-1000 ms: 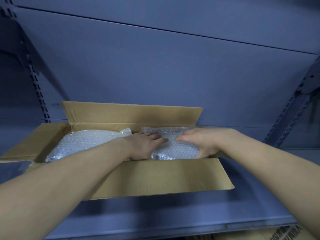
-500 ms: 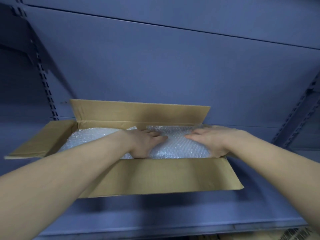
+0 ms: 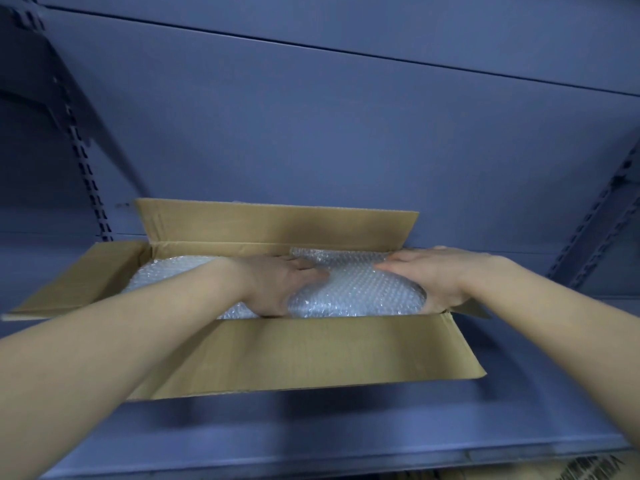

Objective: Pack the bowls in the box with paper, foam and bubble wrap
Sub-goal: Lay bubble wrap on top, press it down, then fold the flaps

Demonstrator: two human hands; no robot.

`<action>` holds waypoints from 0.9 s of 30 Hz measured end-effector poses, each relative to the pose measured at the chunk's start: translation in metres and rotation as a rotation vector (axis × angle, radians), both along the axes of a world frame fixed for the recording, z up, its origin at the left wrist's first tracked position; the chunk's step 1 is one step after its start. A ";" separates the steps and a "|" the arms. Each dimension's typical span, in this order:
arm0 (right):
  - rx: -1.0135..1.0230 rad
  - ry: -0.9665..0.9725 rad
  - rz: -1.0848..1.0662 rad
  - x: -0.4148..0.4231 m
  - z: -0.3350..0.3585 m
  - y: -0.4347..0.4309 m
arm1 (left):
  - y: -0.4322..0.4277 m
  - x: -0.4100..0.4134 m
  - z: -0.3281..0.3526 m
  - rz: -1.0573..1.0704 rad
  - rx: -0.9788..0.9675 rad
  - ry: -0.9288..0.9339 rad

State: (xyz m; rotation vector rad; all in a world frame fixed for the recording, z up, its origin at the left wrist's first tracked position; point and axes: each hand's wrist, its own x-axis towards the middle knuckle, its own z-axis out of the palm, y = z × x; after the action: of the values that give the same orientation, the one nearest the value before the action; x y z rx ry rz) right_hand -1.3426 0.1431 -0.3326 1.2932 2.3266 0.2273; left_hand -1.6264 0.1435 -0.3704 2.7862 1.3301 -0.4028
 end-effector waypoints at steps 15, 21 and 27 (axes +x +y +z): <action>-0.162 0.310 -0.161 -0.012 0.013 0.007 | -0.001 0.013 0.021 0.073 -0.122 -0.187; -0.302 0.374 -0.271 -0.027 -0.005 0.022 | 0.016 0.027 0.008 0.101 -0.158 -0.054; -0.330 0.346 -0.303 -0.034 -0.010 0.031 | 0.023 0.031 0.005 0.132 -0.171 0.010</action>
State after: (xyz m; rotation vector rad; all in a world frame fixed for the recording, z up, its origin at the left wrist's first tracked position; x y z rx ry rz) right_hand -1.3761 0.1739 -0.3428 1.5780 2.2640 -0.4941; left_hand -1.5954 0.1668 -0.3659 2.5456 1.4002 -0.4992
